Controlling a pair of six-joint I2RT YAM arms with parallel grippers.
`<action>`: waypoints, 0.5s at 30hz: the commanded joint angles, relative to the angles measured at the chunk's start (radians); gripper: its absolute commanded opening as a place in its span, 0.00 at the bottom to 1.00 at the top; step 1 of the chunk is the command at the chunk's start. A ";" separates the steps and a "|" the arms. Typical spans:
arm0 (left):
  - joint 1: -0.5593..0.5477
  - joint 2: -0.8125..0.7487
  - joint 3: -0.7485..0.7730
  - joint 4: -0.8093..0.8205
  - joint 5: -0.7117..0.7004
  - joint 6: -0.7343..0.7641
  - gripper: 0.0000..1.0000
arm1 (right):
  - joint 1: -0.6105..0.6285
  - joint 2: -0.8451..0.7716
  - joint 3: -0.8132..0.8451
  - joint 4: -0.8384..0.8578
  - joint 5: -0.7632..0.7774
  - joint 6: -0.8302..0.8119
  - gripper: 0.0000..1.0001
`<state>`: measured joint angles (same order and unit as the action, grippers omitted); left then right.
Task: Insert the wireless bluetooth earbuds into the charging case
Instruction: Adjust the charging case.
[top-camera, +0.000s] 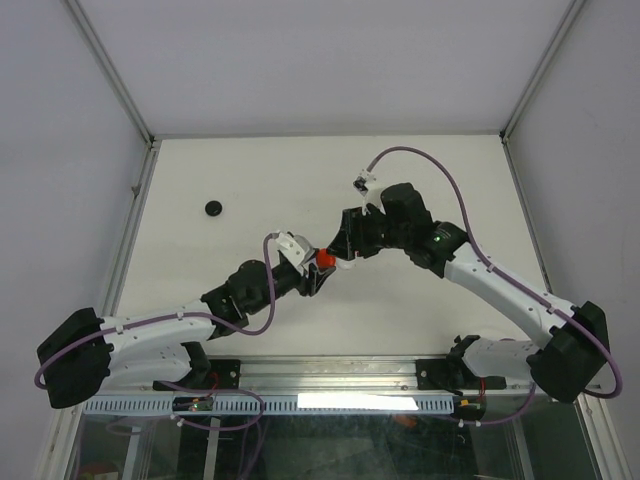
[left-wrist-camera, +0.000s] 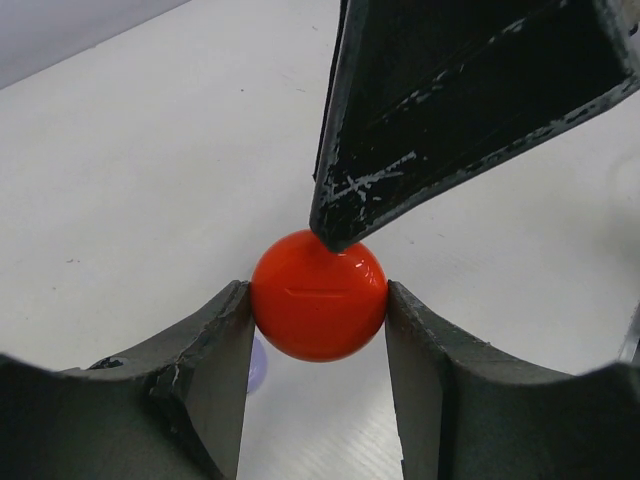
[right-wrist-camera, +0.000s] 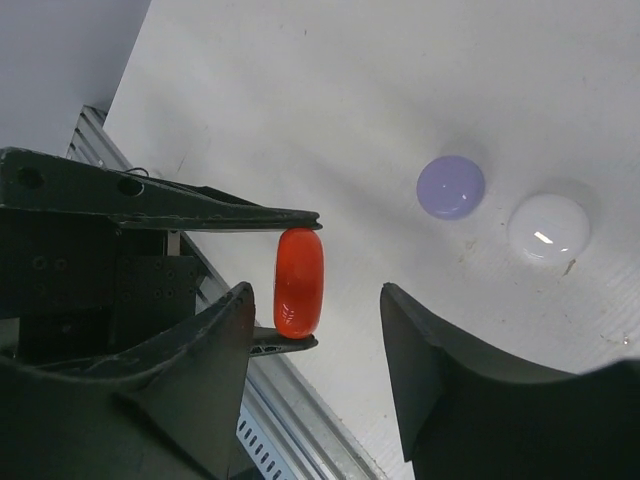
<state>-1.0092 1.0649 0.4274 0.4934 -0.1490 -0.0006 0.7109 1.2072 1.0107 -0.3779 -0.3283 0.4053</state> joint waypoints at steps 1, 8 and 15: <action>-0.015 0.003 0.018 0.094 -0.002 0.033 0.33 | -0.001 0.018 0.056 0.021 -0.079 0.021 0.54; -0.018 0.015 0.023 0.099 -0.005 0.027 0.33 | -0.001 0.045 0.048 0.032 -0.139 0.021 0.44; -0.020 0.016 0.025 0.107 0.006 0.014 0.34 | 0.014 0.068 0.046 0.043 -0.165 0.019 0.38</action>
<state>-1.0157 1.0885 0.4274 0.5228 -0.1509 0.0120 0.7143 1.2659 1.0115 -0.3782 -0.4442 0.4210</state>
